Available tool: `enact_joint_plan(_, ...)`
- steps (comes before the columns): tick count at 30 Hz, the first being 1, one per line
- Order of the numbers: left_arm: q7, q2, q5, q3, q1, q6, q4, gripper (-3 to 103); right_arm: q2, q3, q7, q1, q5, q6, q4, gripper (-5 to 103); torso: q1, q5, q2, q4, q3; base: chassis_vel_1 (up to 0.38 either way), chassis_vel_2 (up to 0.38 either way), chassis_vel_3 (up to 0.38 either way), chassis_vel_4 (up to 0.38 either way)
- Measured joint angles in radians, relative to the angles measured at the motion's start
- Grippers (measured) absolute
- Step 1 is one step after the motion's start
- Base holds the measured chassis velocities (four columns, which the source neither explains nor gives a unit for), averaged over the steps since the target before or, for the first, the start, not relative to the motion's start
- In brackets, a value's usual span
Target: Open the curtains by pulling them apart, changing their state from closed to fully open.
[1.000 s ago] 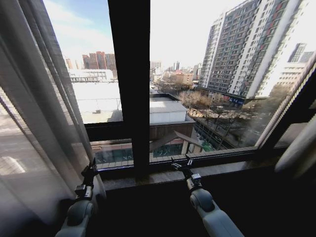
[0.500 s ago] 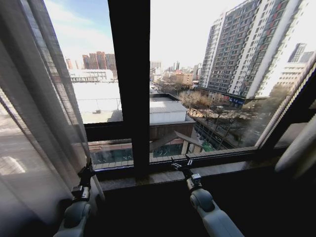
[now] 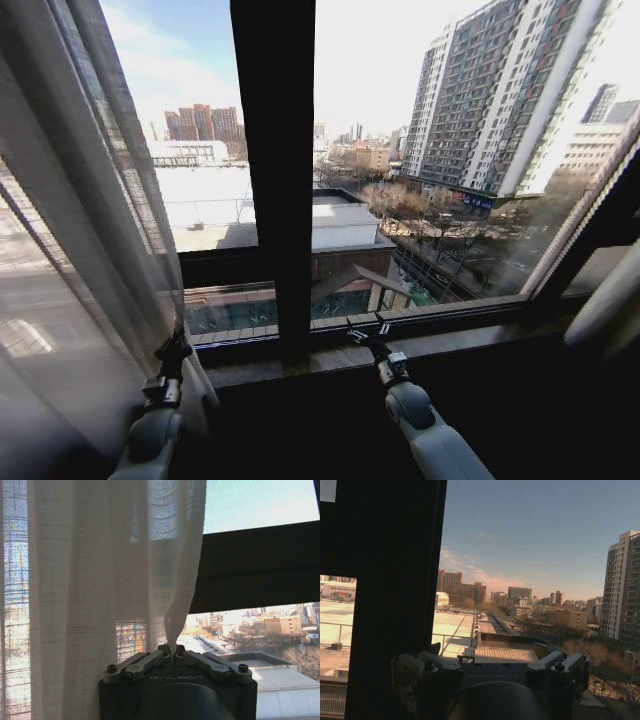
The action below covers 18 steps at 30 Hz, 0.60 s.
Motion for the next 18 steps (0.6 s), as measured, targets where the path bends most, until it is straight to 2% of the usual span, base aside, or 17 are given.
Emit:
enact_joint_plan(8,0.0,-0.021,-0.005,-0.024,0.034,-0.011,-0.033,0,0.0,0.0,0.0,0.0,0.0,0.0,0.0,100,0.0,0.0001,0.0,0.0002,0.0,0.289,0.294,-0.284,-0.286)
enact_joint_plan(18,0.001,-0.041,0.0,-0.032,0.054,-0.031,-0.038,0,0.0,0.0,0.0,0.0,0.0,0.0,0.0,100,0.0,0.0002,0.0,-0.0003,0.0,0.346,0.343,-0.356,-0.344)
